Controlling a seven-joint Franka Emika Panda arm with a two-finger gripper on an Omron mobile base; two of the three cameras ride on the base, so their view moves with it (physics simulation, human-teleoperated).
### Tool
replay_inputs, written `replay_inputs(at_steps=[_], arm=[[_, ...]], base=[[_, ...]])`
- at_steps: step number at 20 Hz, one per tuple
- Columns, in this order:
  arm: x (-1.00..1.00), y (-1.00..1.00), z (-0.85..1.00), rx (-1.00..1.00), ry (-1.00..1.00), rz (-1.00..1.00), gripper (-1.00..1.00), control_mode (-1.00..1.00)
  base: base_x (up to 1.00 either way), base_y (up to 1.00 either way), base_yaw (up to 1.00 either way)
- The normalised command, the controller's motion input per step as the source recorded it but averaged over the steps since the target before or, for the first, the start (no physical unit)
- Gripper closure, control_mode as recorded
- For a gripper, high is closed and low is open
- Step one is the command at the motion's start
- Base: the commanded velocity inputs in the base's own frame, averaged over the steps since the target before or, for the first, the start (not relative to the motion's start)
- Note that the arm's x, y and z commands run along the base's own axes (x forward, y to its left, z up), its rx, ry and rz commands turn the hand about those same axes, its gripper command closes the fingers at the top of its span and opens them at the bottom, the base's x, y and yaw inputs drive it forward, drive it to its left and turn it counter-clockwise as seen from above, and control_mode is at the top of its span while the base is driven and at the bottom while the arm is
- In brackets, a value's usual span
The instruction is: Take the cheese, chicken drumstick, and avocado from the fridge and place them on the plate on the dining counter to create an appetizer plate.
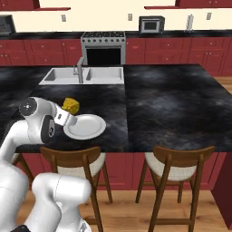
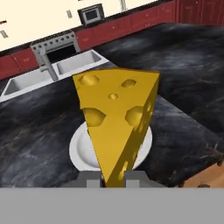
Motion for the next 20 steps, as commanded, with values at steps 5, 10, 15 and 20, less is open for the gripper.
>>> replay_inputs(at_steps=[5, 10, 15, 20], arm=[[0.43, 0.00, -0.16, 0.06, 0.27, -0.02, 1.00, -1.00], [0.55, 0.19, -0.22, 0.00, 0.01, 0.00, 1.00, -1.00], [0.70, 0.11, -0.46, 0.00, 0.14, 0.00, 1.00, -1.00], [0.46, 0.23, -0.50, 0.00, 0.19, -0.01, 1.00, -1.00]], base=[[0.00, 0.00, 0.00], [0.00, 0.00, 0.00], [0.00, 0.00, 0.00], [0.00, 0.00, 0.00]])
